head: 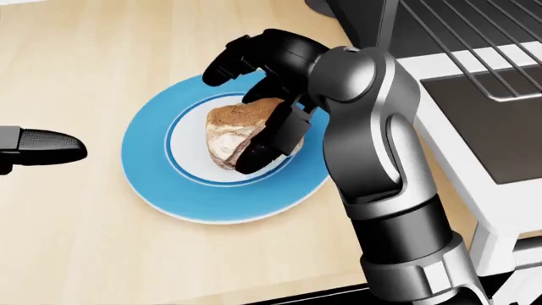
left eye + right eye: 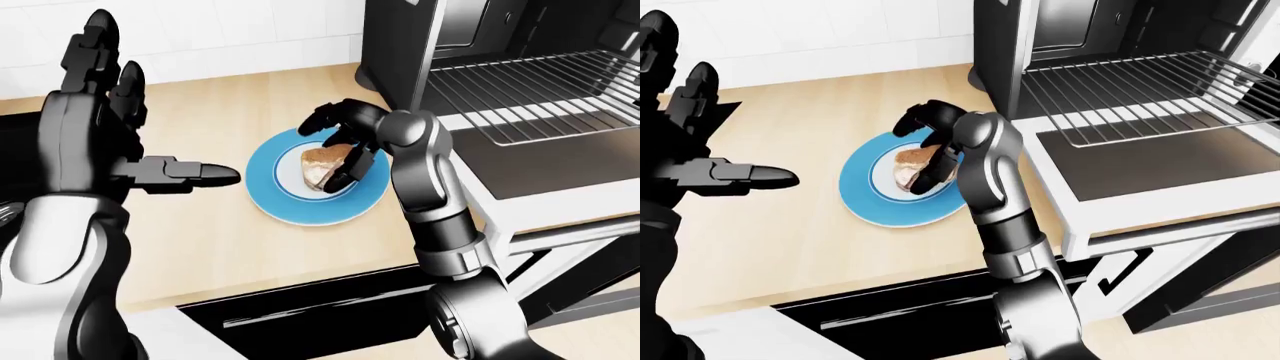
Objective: Place the bread on the rack of the toaster oven.
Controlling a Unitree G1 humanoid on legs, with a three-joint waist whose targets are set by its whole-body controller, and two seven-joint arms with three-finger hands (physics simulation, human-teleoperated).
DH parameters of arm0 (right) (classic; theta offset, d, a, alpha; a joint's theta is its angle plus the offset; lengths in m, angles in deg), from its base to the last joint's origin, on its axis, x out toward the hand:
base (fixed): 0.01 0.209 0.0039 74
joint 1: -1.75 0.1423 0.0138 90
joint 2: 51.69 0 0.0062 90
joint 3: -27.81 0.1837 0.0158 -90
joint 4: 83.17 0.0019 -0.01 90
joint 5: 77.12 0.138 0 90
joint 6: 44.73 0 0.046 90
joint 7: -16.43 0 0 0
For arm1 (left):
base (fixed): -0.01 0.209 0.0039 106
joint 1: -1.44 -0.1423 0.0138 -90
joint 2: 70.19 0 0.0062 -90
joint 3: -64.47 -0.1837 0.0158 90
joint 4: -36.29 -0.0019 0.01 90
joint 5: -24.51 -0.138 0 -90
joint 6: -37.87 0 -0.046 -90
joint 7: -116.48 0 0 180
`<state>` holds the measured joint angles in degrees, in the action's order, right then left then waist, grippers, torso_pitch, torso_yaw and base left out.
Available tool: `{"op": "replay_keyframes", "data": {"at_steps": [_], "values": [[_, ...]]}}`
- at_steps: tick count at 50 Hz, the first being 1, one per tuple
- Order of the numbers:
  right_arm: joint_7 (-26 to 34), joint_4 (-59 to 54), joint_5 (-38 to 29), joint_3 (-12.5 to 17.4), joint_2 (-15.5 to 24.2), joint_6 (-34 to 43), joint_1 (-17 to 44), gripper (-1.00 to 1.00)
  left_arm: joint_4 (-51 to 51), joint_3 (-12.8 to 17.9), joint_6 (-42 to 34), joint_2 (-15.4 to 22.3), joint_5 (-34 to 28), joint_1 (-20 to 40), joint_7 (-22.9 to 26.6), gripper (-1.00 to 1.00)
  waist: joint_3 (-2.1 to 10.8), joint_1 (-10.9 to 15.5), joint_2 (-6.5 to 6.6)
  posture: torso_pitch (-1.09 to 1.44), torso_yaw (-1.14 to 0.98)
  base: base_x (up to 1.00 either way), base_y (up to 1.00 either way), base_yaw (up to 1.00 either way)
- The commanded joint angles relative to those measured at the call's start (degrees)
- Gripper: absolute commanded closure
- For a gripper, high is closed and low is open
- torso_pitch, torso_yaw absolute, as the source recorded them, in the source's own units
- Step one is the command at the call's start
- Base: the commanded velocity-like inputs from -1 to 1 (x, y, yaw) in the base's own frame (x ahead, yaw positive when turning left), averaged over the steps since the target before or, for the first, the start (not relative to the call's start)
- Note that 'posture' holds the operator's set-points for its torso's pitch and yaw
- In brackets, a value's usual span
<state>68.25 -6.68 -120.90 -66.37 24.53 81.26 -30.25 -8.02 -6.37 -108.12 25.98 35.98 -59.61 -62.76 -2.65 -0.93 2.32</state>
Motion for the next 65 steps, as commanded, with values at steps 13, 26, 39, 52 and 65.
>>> {"op": "replay_keyframes", "data": {"at_steps": [13,26,39,52,65], "values": [[0.0,2.3,-0.2,0.3,0.1,-1.0,1.8,0.07,1.5,1.1,1.4,0.7,-0.5,1.2,0.1,-1.0,1.54,-0.1,0.24,0.0,0.0,0.0,0.0,0.0],[-2.2,1.2,0.7,0.7,0.0,-2.4,2.1,0.47,2.4,2.3,1.4,1.0,0.4,-0.2,0.2,-1.0,1.51,-0.1,0.34,0.0,0.0,0.0,0.0,0.0],[-5.9,-1.3,2.9,1.2,0.3,-4.6,5.1,0.84,1.8,1.8,1.8,1.1,0.1,0.1,-0.1,-1.0,1.39,-0.1,0.4,0.0,0.0,0.0,0.0,0.0],[-5.9,1.6,3.2,1.2,0.8,-2.8,7.8,0.97,1.8,1.7,2.0,0.8,0.4,0.0,-0.1,-1.0,1.2,-0.1,0.35,0.0,0.0,0.0,0.0,0.0],[-0.4,11.3,-0.8,0.7,0.9,3.7,10.0,1.0,1.9,1.6,1.9,0.7,0.5,0.0,-0.2,-1.0,0.96,0.0,0.26,0.0,0.0,0.0,0.0,0.0]]}}
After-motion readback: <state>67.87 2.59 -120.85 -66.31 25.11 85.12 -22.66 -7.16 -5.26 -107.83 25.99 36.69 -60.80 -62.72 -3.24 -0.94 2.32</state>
